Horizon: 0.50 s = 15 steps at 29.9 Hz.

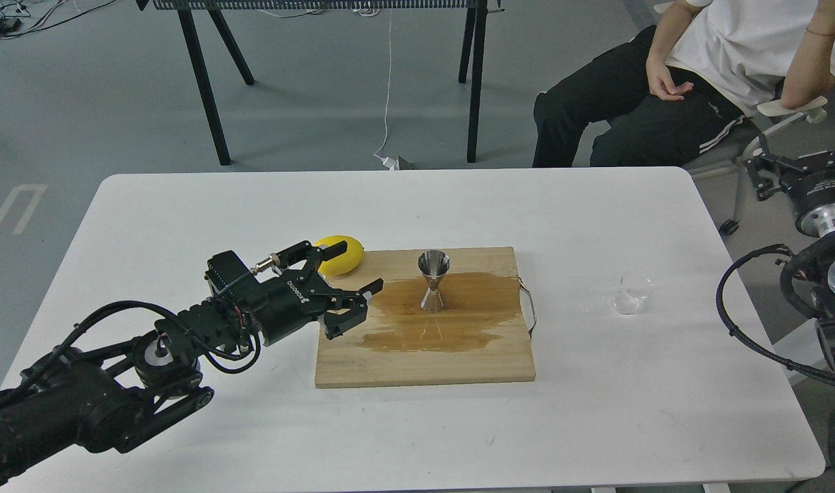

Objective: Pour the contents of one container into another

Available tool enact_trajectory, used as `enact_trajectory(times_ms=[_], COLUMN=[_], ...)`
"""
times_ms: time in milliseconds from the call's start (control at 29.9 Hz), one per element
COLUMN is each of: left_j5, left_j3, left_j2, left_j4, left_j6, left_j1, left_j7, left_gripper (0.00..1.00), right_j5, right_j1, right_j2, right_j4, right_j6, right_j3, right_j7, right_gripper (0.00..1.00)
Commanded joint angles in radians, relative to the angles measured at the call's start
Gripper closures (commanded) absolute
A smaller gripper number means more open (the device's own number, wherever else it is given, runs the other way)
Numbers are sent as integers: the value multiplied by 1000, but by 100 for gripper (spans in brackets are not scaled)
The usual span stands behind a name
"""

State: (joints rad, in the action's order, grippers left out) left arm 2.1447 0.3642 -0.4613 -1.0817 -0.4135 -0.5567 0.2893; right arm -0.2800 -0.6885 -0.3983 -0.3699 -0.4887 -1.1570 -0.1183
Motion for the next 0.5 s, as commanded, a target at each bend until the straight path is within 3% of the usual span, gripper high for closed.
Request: enact_trajectory(times_ms=[0,67,201,301,468], left_j5=[-198,-276,-469,-705,-1142], left_j3=[84,96,148,209,403], left_j2=[-40,-68,-94,-99,-89], left_j4=[-81,-86,-84,-83,-75], left_j6=[44,45,74,204,386], left_j1=[12,8,-2,-22,-28], left_j7=[5,16,112,139,137], left_gripper=[1,0,0,0,0], right_j5=[1,1,-2,-4,-42], right_j1=[38,81,141,196,325], right_j2=[-10,-25,-45,-50,-50], right_j4=[-67,-131,-243,-300,-452], right_j6=[0,0,0,0,0], right_j3=[-1,-1,-18,-52,-76], right_j7=[-1,-3,-4,5,12], right_gripper=[0,0,0,0,0])
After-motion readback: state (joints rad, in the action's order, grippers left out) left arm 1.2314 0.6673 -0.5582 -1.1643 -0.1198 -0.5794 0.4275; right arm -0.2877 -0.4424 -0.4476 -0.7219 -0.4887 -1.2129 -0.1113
